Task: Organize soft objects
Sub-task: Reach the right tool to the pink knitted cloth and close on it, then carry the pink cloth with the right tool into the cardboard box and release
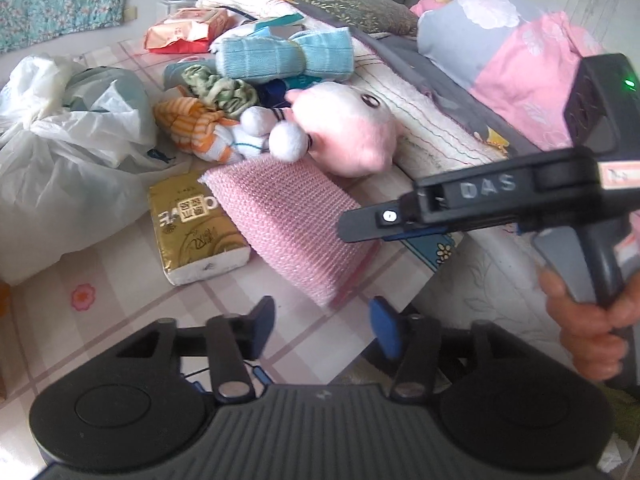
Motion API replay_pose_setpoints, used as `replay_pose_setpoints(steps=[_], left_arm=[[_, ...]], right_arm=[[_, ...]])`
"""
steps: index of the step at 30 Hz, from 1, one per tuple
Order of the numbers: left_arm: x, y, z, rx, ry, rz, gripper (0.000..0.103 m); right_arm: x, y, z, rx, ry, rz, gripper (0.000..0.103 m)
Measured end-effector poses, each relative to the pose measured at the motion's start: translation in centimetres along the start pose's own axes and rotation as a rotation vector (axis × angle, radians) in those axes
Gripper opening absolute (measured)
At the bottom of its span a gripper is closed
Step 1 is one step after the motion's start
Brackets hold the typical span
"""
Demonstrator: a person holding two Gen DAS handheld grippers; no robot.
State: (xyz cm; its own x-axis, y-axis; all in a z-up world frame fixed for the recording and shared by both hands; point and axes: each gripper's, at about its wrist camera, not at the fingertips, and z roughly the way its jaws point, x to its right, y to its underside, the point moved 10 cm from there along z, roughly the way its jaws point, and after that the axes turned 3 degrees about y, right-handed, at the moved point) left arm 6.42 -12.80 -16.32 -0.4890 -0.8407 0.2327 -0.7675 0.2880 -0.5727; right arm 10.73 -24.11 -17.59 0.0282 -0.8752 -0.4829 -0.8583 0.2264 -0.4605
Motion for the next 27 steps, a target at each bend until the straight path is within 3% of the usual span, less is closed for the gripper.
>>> replay_pose_setpoints(steps=[6,16,21,27], left_arm=[[-0.5,-0.9,0.5,-0.009,0.002,-0.039,0.067],[-1.2,-1.1,1.4,-0.029,-0.017,-0.065,0.067],[-1.7,-1.1,1.3,-0.031,-0.032,-0.069,0.067],[-1.5,-1.4,-0.4,0.031,-0.056,-0.019,0.063]], right_arm=[[0.3,-2.0,-0.2,0.062,0.020,-0.009,0.050],[-0.6,-0.7,2.0,-0.054,-0.134,0.103,0.048],[-1.3,0.1,2.1,-0.075,-0.165,0.107,0.048],[-2.4,0.2,1.5,-0.072,-0.203,0.119,0.048]])
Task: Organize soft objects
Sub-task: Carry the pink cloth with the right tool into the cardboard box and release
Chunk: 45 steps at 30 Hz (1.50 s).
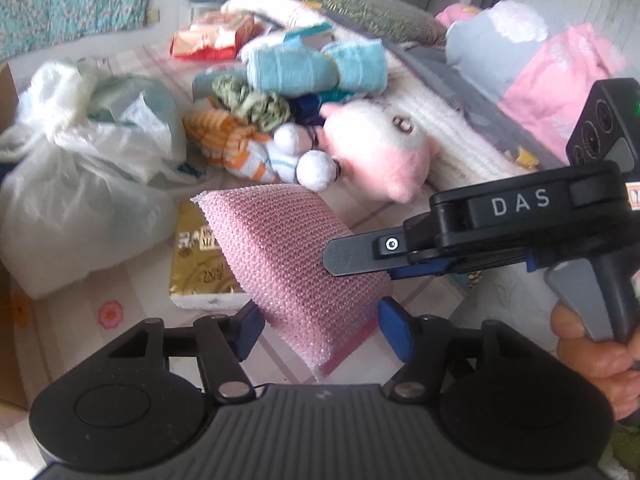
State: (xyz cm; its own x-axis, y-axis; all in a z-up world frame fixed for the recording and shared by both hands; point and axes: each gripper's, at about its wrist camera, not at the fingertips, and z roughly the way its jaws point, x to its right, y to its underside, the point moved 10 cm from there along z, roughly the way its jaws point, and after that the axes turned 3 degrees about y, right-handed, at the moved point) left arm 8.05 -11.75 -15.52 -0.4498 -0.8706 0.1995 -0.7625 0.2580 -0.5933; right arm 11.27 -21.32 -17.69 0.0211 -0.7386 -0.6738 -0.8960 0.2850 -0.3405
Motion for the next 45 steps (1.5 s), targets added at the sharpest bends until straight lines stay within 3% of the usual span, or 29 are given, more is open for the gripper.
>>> replay_pose_setpoints(steps=[8,13,18,24,28,34,40,45], left_arm=[[0.4,-1.4,-4.6,0.114,-0.013,0.034,0.063],[-1.3,-3.2,-9.2,0.218,-0.078,0.035,0.063],[-6.2,-5.4,-14.2,0.302,-0.212,0.003,0.063],[-14.6,-6.8,-19.3,0.320,-0.337,-0.127,0.063],[-21.1,-7.5,-21.0,0.292,-0.388,-0.202,0.063],[-31.4,-8.4,-20.3,0.190,-0.376,-0.333,0.063],[-39.1,-9.2,-17.2,0.060,-0.379,-0.360,0.064],[-44.2,-8.5,-14.1,-0.043,-0.480,-0.369,0.068]], right_arm=[[-3.6,-0.3,-2.7,0.058,-0.038,-0.051,0.048],[-8.4,-1.6,-3.7,0.093,-0.088,-0.140,0.048],[-15.8,-3.6,-2.5,0.090,-0.169,-0.272,0.048],[-26.0,-5.3,3.0,-0.004,-0.252,-0.402,0.049],[-32.5,-6.1,7.4,-0.081,-0.278,-0.461,0.049],[-39.0,-7.7,15.9,-0.215,-0.243,-0.458,0.050],[-41.1,-9.8,24.8,-0.301,-0.166,-0.383,0.050],[-39.8,-10.9,31.2,-0.332,-0.076,-0.339,0.050]])
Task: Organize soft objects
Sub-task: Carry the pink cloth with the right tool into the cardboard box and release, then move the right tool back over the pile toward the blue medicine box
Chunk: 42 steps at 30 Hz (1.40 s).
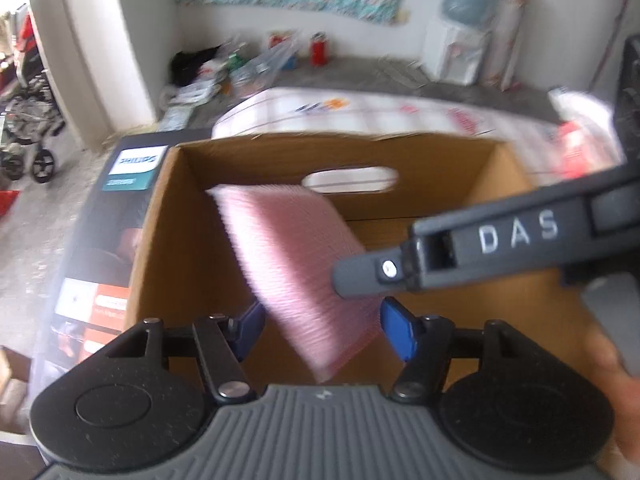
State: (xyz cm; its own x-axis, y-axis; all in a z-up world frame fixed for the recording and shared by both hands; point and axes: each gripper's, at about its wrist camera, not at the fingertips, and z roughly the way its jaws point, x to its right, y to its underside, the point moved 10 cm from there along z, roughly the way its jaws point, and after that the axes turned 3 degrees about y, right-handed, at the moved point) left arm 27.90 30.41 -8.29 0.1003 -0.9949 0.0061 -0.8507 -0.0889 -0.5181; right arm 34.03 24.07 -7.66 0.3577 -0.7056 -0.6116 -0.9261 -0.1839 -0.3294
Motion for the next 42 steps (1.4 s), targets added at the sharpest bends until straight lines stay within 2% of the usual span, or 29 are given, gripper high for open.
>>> replay_pose_setpoints(steps=[2,3,7,12,17,20,22,25,27,32,35,42], left_arm=[[-1.0,0.4,1.9,-0.049,-0.060,-0.001,0.069],[-1.5,0.6,2.6,-0.075,-0.078,-0.008,0.065],[-1.6,1.8,2.1,-0.105,-0.065,-0.008,0.064],[-1.6,2.4,1.4,-0.118,-0.088,0.048,0.064],[-1.8,3.4,0.3,-0.146,-0.029,0.006,0.063],[-1.9,3.9,-0.1,-0.158,0.010,-0.031,0.063],[-1.9,4.2,-0.4,-0.162,0.022,-0.047,0.063],[-1.9,4.3,-0.5,-0.162,0.023,-0.059,0.063],[-1.6,4.4,-0.5,-0.158,0.019,-0.064,0.064],[-0.8,4.3,-1.3,-0.114,0.018,-0.062,0.071],[0.1,4.1,-2.3,-0.071,0.030,-0.074,0.074],[3.4,3.2,-8.2,0.104,0.054,-0.047,0.087]], right_arm=[[1.5,-0.4,3.0,-0.037,0.040,0.029,0.050],[2.0,-0.4,4.6,-0.060,0.064,0.041,0.050],[3.6,0.5,7.6,-0.112,0.122,0.061,0.050],[3.4,1.4,8.5,-0.147,0.094,0.071,0.050],[2.9,2.9,9.6,-0.211,0.064,0.117,0.047],[2.0,3.2,10.0,-0.192,0.078,0.071,0.045],[1.2,3.0,10.4,-0.188,0.045,0.065,0.045],[0.2,3.2,11.0,-0.189,0.004,0.033,0.047],[0.5,3.0,11.2,-0.190,0.010,0.016,0.047],[0.4,2.4,9.6,-0.167,-0.005,0.024,0.048],[0.1,2.3,6.9,-0.124,-0.027,0.011,0.050],[-0.6,2.8,-3.2,0.050,-0.148,-0.007,0.052]])
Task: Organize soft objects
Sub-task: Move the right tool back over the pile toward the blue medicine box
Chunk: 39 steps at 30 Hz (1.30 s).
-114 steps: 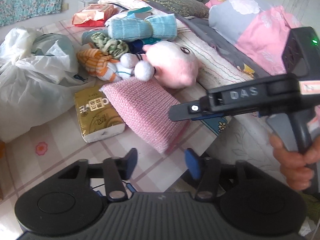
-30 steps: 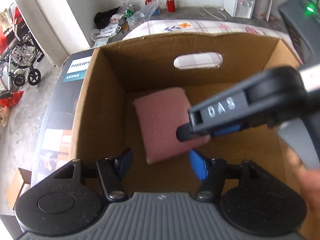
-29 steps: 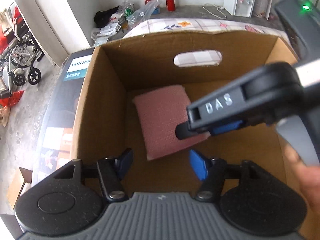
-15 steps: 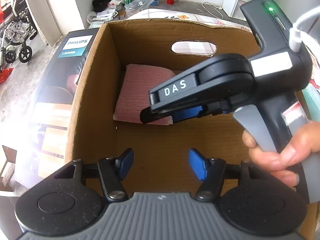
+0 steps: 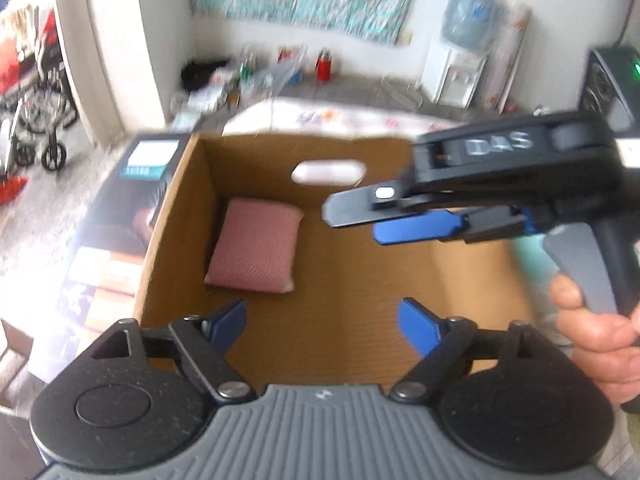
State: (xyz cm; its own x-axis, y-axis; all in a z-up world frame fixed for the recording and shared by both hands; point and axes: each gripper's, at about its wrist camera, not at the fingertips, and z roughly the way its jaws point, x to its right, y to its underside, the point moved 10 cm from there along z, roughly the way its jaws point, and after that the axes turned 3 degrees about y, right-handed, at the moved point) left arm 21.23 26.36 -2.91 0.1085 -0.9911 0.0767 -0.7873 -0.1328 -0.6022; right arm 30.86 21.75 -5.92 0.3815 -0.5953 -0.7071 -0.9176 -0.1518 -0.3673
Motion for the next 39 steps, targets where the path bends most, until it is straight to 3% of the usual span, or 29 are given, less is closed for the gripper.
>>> replay_pose_setpoints(steps=[5,9,14,18,24,30,39], left_arm=[[4.7,0.6,-4.2,0.104,0.065,0.040,0.090],[9.4,1.7,-6.9,0.190,0.122,0.090,0.091],[16.0,4.1,-8.3,0.241,0.229,0.133,0.091],[21.5,6.4,-8.1,0.259,0.328,0.177,0.091],[28.3,10.1,-5.3,0.221,0.402,0.258,0.091],[33.0,13.3,-2.8,0.199,0.436,0.298,0.090],[36.8,16.3,0.0,0.151,0.480,0.361,0.081]], right_arm=[[0.0,1.3,-9.3,0.137,-0.089,0.004,0.052],[0.8,3.8,-17.7,0.248,-0.076,-0.026,0.053],[4.9,9.0,-26.0,0.356,-0.001,-0.026,0.054],[9.8,13.5,-31.3,0.423,0.117,0.022,0.054],[16.7,19.1,-38.3,0.528,0.266,0.099,0.055],[22.2,24.6,-40.8,0.567,0.355,0.177,0.055],[26.2,27.4,-40.8,0.557,0.410,0.303,0.055]])
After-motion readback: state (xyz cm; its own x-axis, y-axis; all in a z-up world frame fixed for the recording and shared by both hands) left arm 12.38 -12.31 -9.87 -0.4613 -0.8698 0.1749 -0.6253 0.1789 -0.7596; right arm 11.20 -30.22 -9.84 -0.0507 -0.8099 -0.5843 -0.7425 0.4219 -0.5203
